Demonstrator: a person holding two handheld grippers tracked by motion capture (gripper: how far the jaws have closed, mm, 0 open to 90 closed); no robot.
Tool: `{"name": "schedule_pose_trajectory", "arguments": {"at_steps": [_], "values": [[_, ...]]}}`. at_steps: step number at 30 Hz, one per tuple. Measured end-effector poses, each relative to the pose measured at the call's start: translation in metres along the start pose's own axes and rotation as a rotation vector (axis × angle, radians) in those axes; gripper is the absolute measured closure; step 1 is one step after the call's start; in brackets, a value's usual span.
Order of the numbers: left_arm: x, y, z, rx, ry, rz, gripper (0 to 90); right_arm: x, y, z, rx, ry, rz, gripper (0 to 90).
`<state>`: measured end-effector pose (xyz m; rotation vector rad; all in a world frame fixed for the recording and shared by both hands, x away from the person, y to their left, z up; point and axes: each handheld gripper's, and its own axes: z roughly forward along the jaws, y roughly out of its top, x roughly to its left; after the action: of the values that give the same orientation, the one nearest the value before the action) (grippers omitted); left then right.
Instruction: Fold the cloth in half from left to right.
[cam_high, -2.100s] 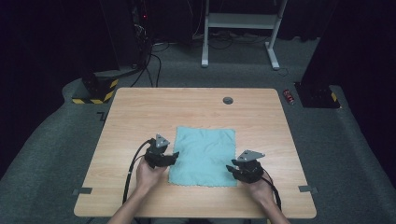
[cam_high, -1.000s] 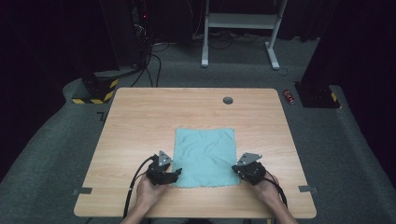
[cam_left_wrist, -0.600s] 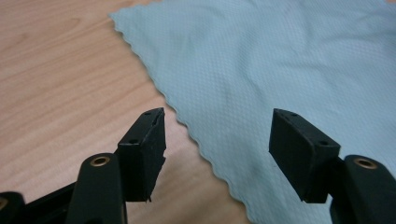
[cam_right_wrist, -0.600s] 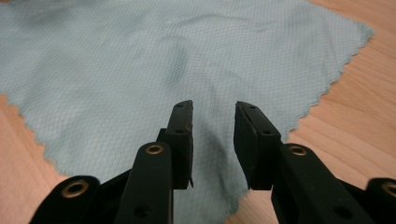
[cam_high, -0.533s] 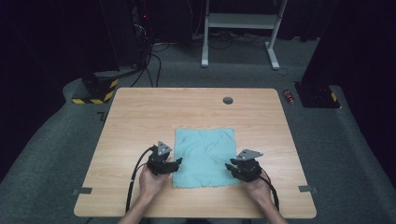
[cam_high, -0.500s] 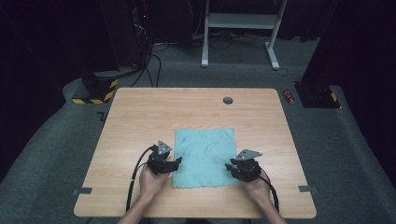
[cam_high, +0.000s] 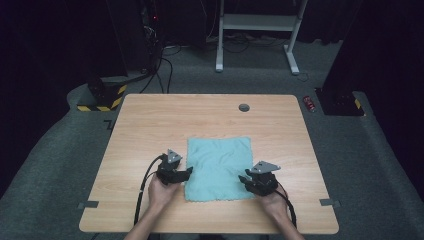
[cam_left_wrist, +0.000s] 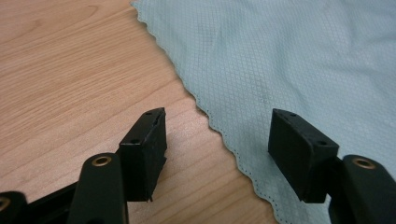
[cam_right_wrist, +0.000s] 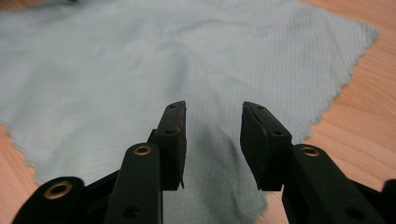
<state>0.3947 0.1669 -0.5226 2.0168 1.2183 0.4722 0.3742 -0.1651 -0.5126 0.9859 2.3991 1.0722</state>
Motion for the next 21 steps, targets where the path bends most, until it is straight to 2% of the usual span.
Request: {"name": "schedule_pose_trajectory", "arguments": {"at_steps": [4,8,9,13,15,17,18,21], "values": [[0.006,0.001,0.001,-0.005,-0.007,-0.032,38.2,0.009,0.006,-0.001,-0.052,0.026,0.015,62.1],[0.01,0.009,0.0,0.016,0.004,-0.04,39.3,0.017,0.012,0.001,-0.056,0.053,0.02,63.5],[0.014,0.013,-0.001,-0.001,-0.017,-0.065,40.5,0.024,0.016,0.006,-0.048,0.066,0.01,64.5],[0.021,0.022,0.002,-0.002,-0.013,-0.068,39.1,0.034,0.02,0.012,-0.053,0.088,-0.001,64.9],[0.026,0.031,0.008,0.015,-0.016,-0.078,37.0,0.044,0.022,0.021,-0.037,0.118,-0.001,65.9],[0.028,0.034,0.009,0.017,-0.013,-0.076,36.2,0.046,0.023,0.023,-0.032,0.124,-0.009,66.1],[0.03,0.041,0.014,0.018,-0.015,-0.077,36.2,0.053,0.025,0.027,-0.03,0.138,-0.026,66.5],[0.032,0.051,0.023,0.033,-0.012,-0.071,35.5,0.063,0.027,0.03,-0.042,0.162,-0.024,67.3]]}}
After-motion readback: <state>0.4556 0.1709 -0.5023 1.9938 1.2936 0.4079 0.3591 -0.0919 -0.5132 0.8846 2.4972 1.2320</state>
